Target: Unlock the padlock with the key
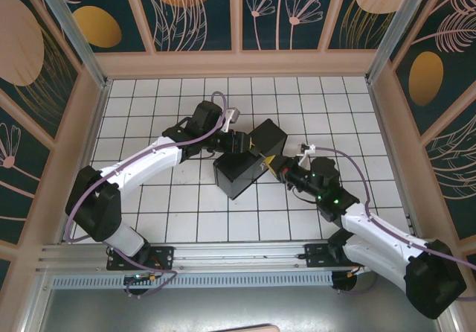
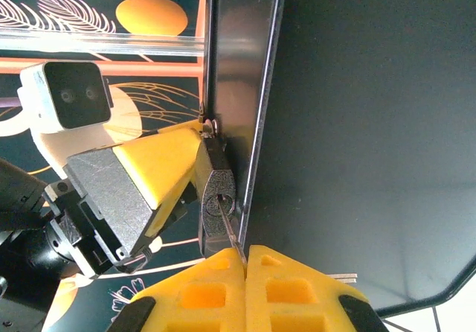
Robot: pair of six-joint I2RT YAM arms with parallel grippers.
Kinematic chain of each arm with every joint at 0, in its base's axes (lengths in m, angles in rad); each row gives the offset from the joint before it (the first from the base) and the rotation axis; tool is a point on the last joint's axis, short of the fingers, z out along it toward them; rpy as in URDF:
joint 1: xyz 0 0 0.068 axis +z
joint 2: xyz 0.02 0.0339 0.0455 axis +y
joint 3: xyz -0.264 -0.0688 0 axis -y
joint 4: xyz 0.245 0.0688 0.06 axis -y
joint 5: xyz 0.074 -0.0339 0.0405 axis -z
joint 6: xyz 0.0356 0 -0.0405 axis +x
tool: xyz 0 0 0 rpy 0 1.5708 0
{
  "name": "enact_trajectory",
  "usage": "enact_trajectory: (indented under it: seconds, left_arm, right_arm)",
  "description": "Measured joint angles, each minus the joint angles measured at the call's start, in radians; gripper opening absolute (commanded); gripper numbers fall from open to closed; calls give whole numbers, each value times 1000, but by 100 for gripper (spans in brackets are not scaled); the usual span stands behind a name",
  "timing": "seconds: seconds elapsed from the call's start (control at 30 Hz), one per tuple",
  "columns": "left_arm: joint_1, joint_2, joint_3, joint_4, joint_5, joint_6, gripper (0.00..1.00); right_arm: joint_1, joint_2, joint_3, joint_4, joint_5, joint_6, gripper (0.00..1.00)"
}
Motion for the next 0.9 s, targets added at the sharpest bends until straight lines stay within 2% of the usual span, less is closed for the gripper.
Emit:
enact_trajectory:
  seconds: [0.17,0.3,0.57,0.9]
  left_arm:
    - [0,0,1,1,-22,8,49]
    - [0,3,11,-14,-19,26,53]
    - [6,35,74,-79,52,76,62]
    - [46,95,159,-117,106,89,63]
  right_arm:
    - [-3,29,33,-17,-2,-23,0]
    - [-35,29,39,-34,-41,-49,0]
    - [-143,27,105,-134,-166,-146,0]
    - [-157,101,162,-173,-256,-224,0]
